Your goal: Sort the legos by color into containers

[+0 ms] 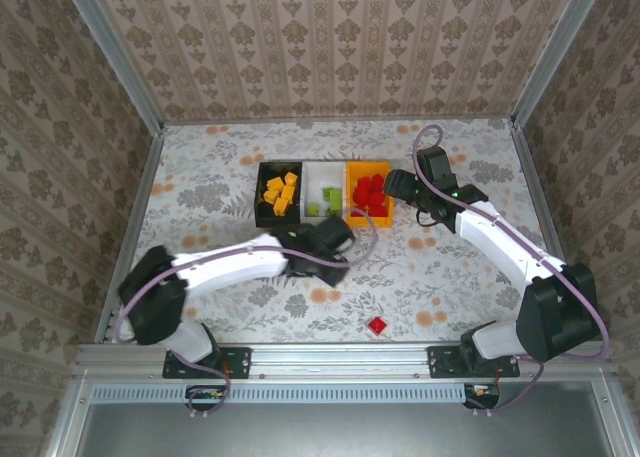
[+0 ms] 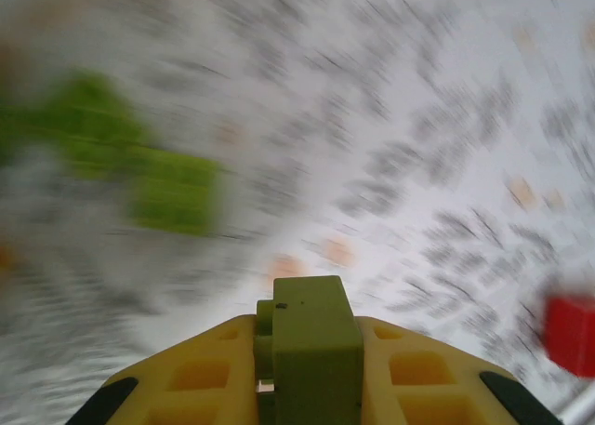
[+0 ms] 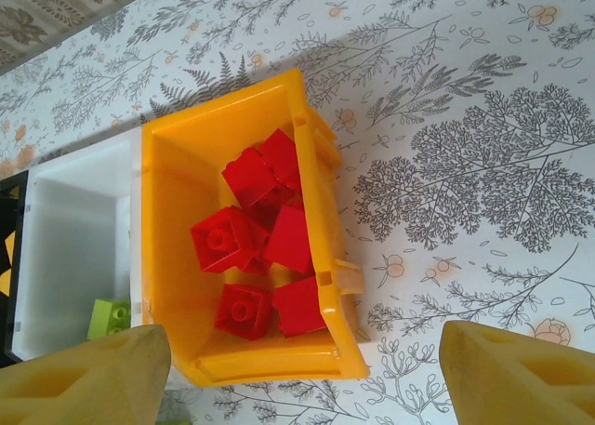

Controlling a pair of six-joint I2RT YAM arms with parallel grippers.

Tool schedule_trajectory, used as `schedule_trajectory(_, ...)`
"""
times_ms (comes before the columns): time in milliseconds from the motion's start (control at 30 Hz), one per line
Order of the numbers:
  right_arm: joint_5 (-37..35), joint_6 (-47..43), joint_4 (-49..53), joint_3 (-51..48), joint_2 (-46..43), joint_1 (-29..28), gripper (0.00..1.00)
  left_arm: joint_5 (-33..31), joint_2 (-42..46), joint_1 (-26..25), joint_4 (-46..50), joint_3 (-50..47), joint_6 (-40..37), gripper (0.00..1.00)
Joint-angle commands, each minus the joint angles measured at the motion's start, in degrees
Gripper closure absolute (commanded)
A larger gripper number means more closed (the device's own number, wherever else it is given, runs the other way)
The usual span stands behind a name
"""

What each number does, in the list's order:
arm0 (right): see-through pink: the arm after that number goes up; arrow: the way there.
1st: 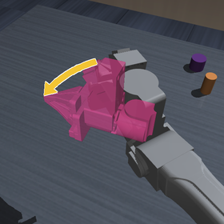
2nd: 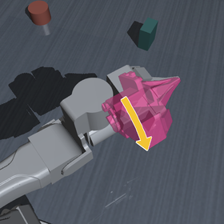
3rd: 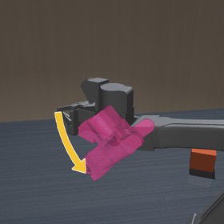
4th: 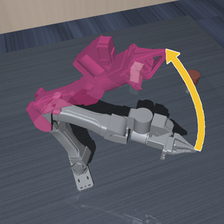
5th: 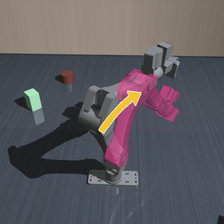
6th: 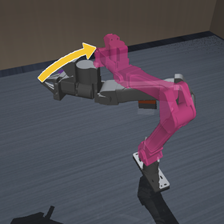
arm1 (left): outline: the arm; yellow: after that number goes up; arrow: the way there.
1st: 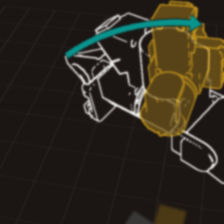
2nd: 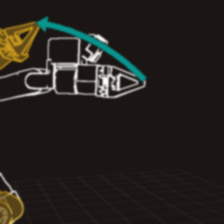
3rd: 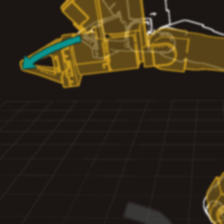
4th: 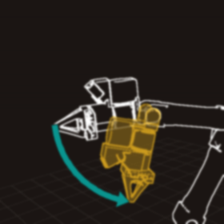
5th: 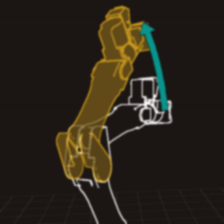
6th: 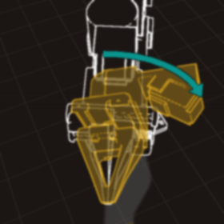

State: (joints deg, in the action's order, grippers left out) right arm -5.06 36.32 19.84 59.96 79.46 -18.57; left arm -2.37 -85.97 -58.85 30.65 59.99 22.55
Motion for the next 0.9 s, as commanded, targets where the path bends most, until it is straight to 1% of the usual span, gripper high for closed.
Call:
schedule_trajectory(0,1.92,1.38,-1.35,-1.57,-1.54,0.15,0.23,-11.66,7.34,7.77,-2.47,-3.17,2.69,0.75)
schedule_trajectory(67,1.91,1.54,-1.41,-1.95,-1.44,-0.04,0.23,-14.68,9.01,12.65,-5.48,-3.75,2.31,0.74)
schedule_trajectory(200,1.92,1.55,-1.04,-2.56,-1.65,-0.41,0.23,-16.0,6.28,20.41,-11.63,-2.01,1.03,0.74)
schedule_trajectory(267,1.82,1.48,-1.1,-3.08,-2.04,-0.42,0.23,-13.85,2.68,23.33,-13.82,0.4,-0.08,0.74)
schedule_trajectory(333,1.64,1.3,-0.69,-3.51,-2.37,-0.45,0.23,-12.34,-0.69,24.04,-14.84,3.56,-0.77,0.74)
schedule_trajectory(433,1.39,1.13,-0.58,-4.26,-2.95,-0.42,0.23,-10.33,-4.6,23.74,-16.02,7.96,-1.04,0.74)
schedule_trajectory(700,1.57,1.14,-0.63,-5.64,-4.01,-0.47,0.23,-8.1,-11.86,23.06,-16.21,16.21,-1.09,0.74)
schedule_trajectory(867,2.39,0.9,-0.72,-6.13,-4.14,-0.47,0.22,-5.56,-17.91,22.77,-15.48,21.2,-0.81,0.71)
